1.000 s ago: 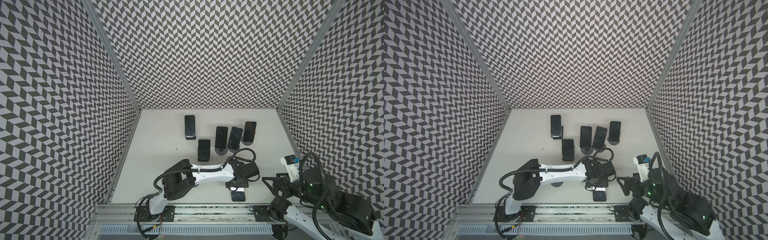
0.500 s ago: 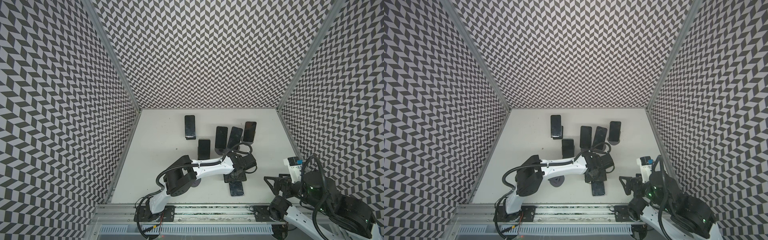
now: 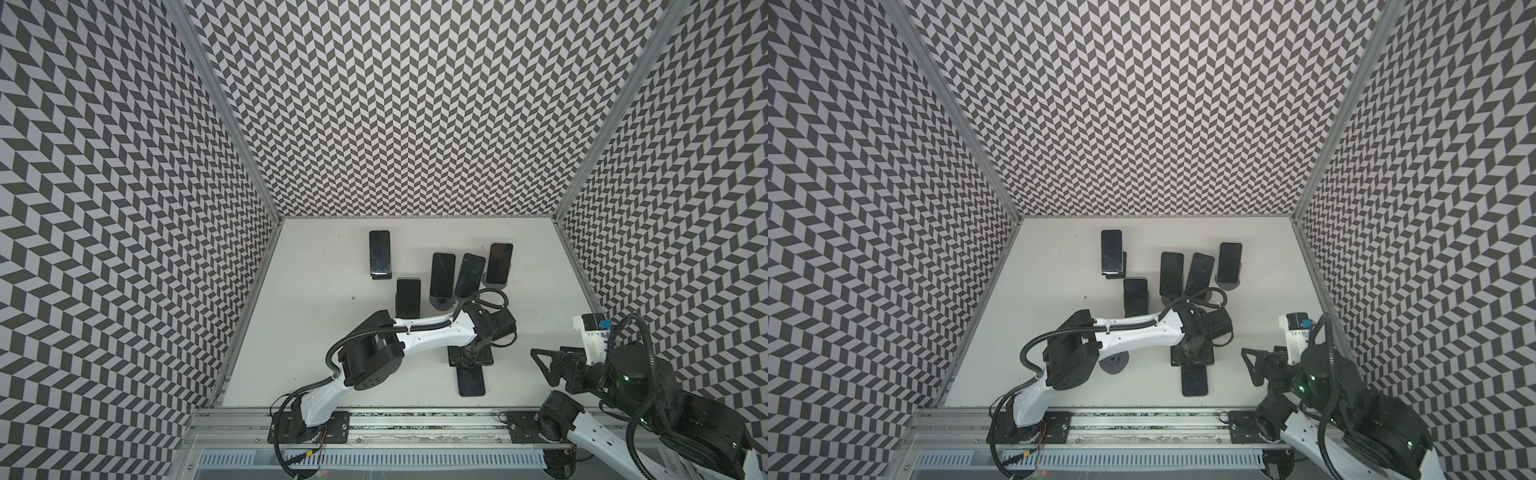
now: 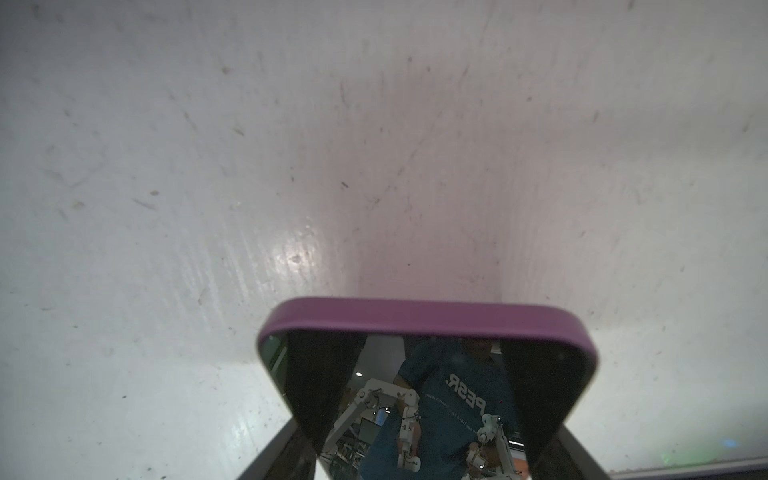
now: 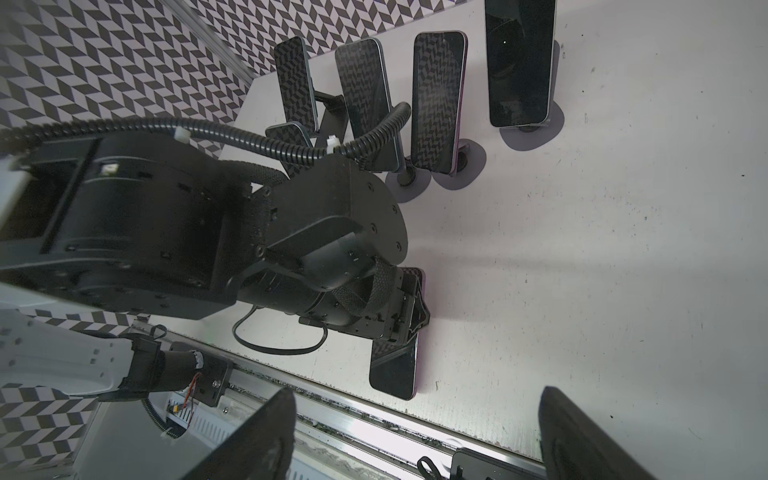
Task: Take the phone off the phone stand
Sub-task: 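Lower the purple-cased phone flat onto the table and open the left gripper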
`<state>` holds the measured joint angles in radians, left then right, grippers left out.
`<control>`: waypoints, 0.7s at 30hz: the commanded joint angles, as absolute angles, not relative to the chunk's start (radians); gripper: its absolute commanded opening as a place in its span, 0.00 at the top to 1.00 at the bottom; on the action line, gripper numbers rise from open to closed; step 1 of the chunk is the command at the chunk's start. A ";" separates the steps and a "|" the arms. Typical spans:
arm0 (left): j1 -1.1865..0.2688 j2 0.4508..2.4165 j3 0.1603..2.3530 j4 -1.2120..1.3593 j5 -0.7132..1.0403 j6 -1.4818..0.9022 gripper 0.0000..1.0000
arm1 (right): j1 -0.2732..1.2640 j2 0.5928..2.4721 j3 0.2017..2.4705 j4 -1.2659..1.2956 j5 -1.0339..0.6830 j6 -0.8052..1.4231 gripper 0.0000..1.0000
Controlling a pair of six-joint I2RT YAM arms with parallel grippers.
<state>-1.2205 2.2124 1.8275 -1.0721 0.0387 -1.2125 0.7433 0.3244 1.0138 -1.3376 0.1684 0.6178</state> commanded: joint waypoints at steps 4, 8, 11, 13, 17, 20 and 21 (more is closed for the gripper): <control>-1.195 2.212 1.860 -1.148 0.044 -1.216 0.37 | 0.746 0.302 1.012 -1.276 0.193 0.643 0.12; -1.181 2.212 1.856 -1.162 0.040 -1.213 0.36 | 0.746 0.300 1.000 -1.266 0.193 0.634 0.12; -1.172 2.215 1.849 -1.178 0.037 -1.208 0.35 | 0.745 0.297 1.000 -1.259 0.191 0.636 0.13; -1.169 2.222 1.850 -1.196 0.027 -1.212 0.35 | 0.746 0.290 1.002 -1.258 0.196 0.645 0.13; -1.166 2.232 1.843 -1.205 0.039 -1.211 0.35 | 0.746 0.273 0.991 -1.249 0.199 0.653 0.14; -1.163 2.240 1.832 -1.191 0.059 -1.209 0.34 | 0.746 0.270 0.978 -1.241 0.198 0.653 0.14; -1.163 2.243 1.831 -1.185 0.068 -1.205 0.33 | 0.746 0.269 0.976 -1.238 0.195 0.652 0.14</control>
